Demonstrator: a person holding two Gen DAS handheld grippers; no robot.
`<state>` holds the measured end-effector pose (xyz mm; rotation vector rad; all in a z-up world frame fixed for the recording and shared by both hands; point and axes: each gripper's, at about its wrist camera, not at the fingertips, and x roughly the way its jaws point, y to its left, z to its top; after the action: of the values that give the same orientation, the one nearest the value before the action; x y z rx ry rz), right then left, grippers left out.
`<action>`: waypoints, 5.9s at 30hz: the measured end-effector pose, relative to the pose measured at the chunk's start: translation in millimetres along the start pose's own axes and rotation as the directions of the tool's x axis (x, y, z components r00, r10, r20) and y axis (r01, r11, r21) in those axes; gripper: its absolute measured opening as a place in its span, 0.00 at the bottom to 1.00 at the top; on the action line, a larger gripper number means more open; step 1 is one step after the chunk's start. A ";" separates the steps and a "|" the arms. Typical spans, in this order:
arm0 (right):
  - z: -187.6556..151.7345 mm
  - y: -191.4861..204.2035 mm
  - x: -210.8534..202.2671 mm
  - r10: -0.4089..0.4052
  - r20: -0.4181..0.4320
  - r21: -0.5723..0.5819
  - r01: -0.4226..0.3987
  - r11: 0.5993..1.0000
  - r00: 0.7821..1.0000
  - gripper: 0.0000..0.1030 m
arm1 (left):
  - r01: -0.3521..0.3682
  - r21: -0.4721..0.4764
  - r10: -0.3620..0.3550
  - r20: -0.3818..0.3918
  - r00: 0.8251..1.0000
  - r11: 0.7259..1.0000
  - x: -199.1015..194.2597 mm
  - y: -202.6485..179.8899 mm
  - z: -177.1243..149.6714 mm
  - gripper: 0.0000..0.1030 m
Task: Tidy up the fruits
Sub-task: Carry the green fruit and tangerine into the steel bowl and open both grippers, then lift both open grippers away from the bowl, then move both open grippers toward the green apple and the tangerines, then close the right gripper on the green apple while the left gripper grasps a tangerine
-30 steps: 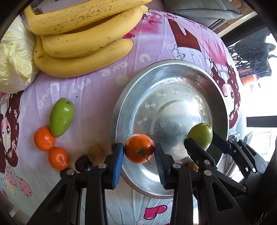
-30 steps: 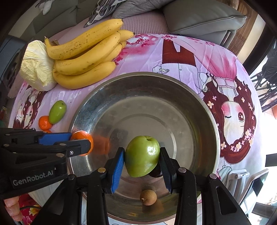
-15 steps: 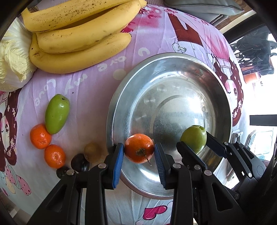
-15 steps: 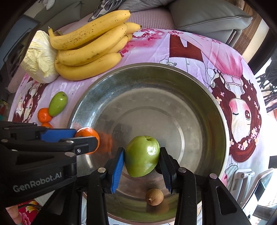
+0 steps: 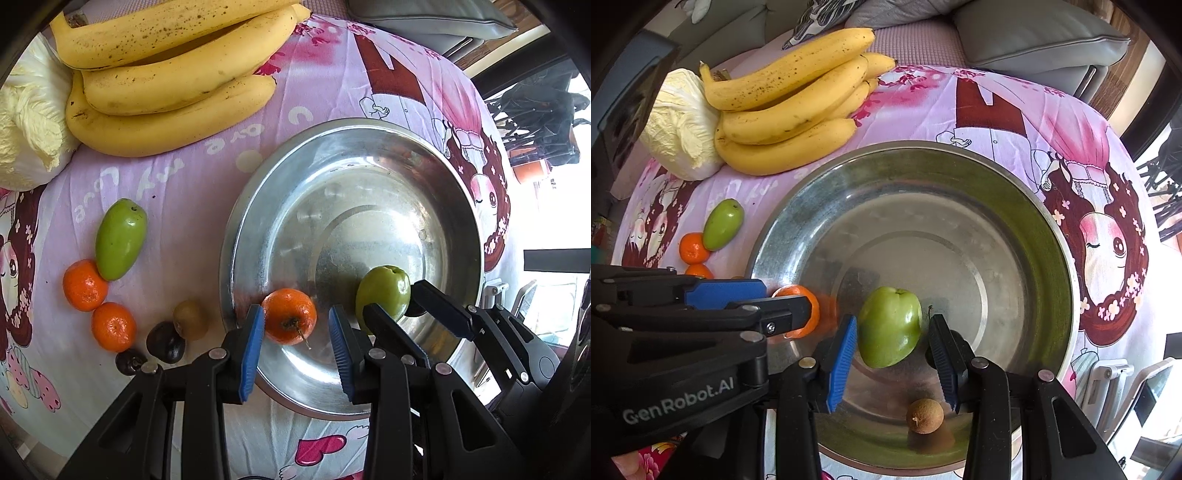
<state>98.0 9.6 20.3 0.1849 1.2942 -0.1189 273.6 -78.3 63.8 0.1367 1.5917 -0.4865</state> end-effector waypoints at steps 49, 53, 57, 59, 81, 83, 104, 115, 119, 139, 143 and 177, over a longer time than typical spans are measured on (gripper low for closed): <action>-1.6 -4.3 -18.8 -0.010 -0.014 -0.045 0.010 0.999 1.000 1.00 | -0.159 -0.143 0.166 0.039 0.985 0.977 -29.3 103.8 -44.3 0.87; 0.3 0.0 -22.4 -0.001 0.004 -0.045 0.001 0.999 1.000 1.00 | -0.100 -0.153 0.114 0.088 0.990 0.983 -36.4 119.3 -48.8 0.95; 1.9 6.9 -27.0 0.029 0.025 -0.019 -0.028 0.999 0.999 1.00 | -0.034 -0.211 0.062 0.125 0.990 0.977 -39.2 137.3 -55.3 0.95; 1.9 11.7 -28.7 0.031 0.032 -0.009 -0.031 0.999 0.999 1.00 | -0.028 -0.236 0.060 0.130 0.990 0.971 -39.0 145.2 -59.5 0.95; 5.3 52.5 -21.2 0.075 0.090 0.175 -0.090 0.980 0.993 1.00 | -0.138 -0.364 0.244 0.264 0.933 0.921 -80.5 195.3 -91.8 0.95; 8.9 60.3 -19.2 0.091 0.103 0.183 -0.109 0.977 0.991 1.00 | -0.132 -0.370 0.244 0.273 0.931 0.919 -82.4 196.8 -84.6 0.95; 80.4 100.6 10.7 0.084 0.051 0.215 -0.093 0.972 0.995 1.00 | -0.020 -0.461 0.098 0.145 0.985 0.887 -62.7 256.4 -17.4 0.94; 81.3 110.2 33.8 0.076 0.016 0.202 -0.078 0.976 0.997 1.00 | 0.053 -0.508 0.022 0.141 0.990 0.860 -43.7 288.5 -19.5 0.94; 79.3 117.0 33.2 0.042 0.021 0.181 -0.045 0.983 0.999 0.97 | 0.074 -0.512 0.003 0.149 0.989 0.855 -40.3 300.5 -27.9 0.94; 74.2 146.5 47.8 0.142 0.055 0.131 -0.148 0.980 0.988 0.65 | 0.165 -0.470 -0.085 0.188 0.978 0.867 -43.3 283.7 -43.3 0.77; 75.7 145.1 53.2 0.154 0.049 0.124 -0.159 0.980 0.987 0.59 | 0.169 -0.467 -0.090 0.186 0.978 0.868 -43.4 279.6 -45.1 0.72; 75.7 142.3 47.8 0.217 0.109 0.103 -0.228 0.968 0.970 0.37 | 0.179 -0.420 -0.099 0.207 0.973 0.890 -46.1 267.5 -43.3 0.72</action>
<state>209.5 134.4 4.0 0.4165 1.1627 -0.0097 338.4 188.5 49.2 -0.3580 1.4990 -0.2322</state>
